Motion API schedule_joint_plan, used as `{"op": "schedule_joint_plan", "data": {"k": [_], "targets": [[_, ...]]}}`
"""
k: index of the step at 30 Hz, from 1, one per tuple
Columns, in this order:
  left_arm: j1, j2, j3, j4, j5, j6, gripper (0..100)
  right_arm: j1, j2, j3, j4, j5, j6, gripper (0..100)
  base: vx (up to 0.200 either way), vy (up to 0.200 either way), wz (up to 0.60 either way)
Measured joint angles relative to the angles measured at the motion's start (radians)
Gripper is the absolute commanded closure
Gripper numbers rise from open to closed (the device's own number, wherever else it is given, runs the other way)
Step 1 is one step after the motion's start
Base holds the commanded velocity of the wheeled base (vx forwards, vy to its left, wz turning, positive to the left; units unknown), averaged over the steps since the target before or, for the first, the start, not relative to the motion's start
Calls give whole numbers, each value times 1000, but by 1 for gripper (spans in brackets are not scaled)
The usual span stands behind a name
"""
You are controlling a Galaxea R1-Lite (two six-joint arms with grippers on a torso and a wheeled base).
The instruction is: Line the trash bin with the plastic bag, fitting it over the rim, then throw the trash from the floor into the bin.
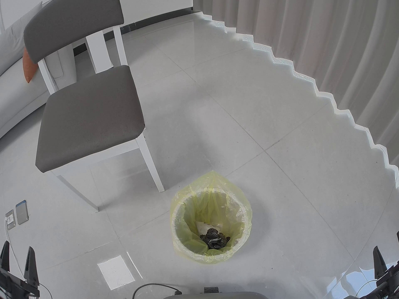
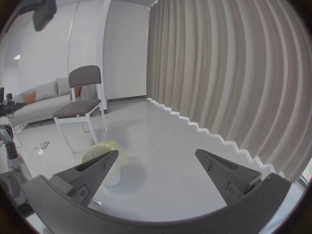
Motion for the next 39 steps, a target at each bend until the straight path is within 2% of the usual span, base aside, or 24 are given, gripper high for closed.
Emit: {"op": "schedule_joint_plan", "data": {"k": [4,6,11,16,18,20,25,27,31,39], "targets": [[0,-2,0,49,-105,51,0,0,0,0,0,11,-9,0,0,0,0],[0,-2,0,60,-123,66,0,0,0,0,1,33,-17,0,0,0,0],[0,-3,0,60,-123,43,0,0,0,0,-1,59,-16,0,0,0,0],[0,-3,0,58,-119,34,0,0,0,0,-2,-5,24,0,0,0,0],[0,-3,0,57,-119,38,0,0,1,0,-2,-12,41,0,0,0,0],[0,-3,0,57,-119,45,0,0,1,0,-2,-2,33,0,0,0,0],[0,-2,0,56,-121,60,0,0,1,0,-2,83,-26,0,0,0,0],[0,-2,0,56,-121,63,0,0,1,0,-2,73,-9,0,0,0,0],[0,-2,0,56,-121,61,0,0,1,0,-4,11,19,0,0,0,0],[0,-1,0,56,-123,67,0,0,1,0,-4,10,17,0,0,0,0]]}}
